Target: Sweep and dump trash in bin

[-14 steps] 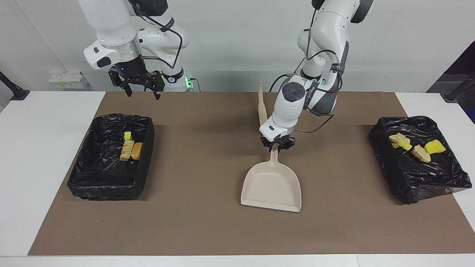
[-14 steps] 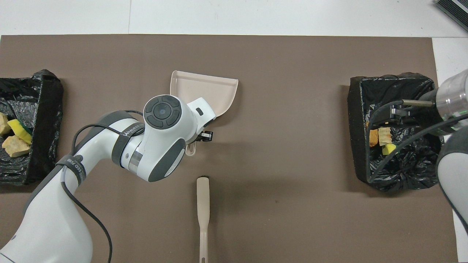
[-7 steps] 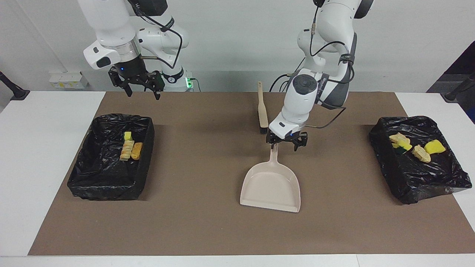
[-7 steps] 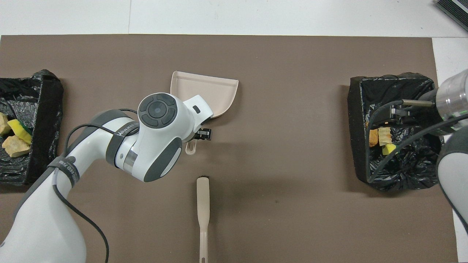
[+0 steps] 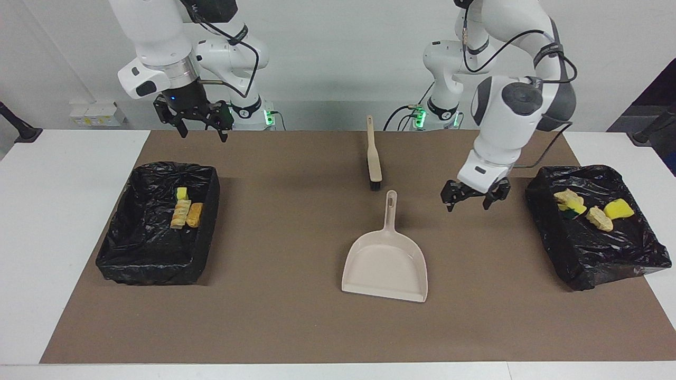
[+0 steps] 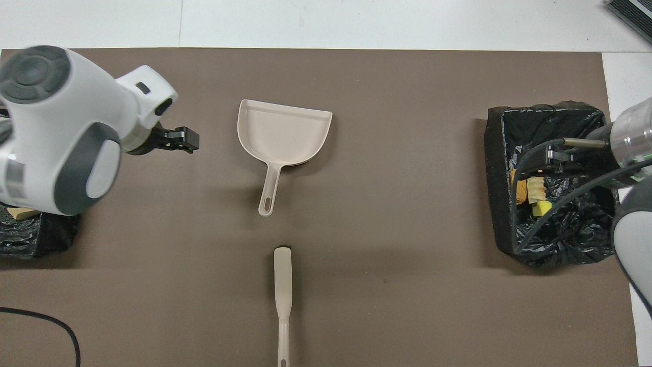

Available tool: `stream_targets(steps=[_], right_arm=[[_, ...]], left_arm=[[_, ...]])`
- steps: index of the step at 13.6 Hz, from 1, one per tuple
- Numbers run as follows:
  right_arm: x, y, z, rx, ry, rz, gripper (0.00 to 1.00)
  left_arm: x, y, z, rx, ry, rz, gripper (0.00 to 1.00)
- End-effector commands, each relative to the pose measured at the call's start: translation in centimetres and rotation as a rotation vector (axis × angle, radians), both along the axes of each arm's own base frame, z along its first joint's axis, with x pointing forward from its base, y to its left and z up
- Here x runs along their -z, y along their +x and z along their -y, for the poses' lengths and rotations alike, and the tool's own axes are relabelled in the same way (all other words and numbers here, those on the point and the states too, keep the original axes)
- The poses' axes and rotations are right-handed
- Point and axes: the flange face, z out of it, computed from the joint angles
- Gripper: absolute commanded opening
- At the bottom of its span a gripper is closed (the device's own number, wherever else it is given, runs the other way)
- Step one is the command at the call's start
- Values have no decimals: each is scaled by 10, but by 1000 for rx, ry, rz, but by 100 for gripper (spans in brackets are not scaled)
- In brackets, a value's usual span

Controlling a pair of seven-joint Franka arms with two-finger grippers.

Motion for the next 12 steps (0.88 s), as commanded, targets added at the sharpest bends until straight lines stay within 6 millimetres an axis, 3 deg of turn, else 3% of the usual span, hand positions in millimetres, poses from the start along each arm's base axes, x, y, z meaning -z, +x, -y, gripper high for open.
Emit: stream_targets(steps=[1,4,9,12], right_arm=[[-1,1,3,-6,26,23,100],[0,0,3,-6,26,22,100],[-1,-1,2,-6,26,20,100],[-1,-2,-1,-9,25,18,100]], left_arm=[[-37,-3,-73,29,-40,-30,100],[-73,-26,-127,-37,-46,-30,100],[-110,-62,-139,-51,-50,-69,100],[-110,-71,-122,-15,-22,-91,100]])
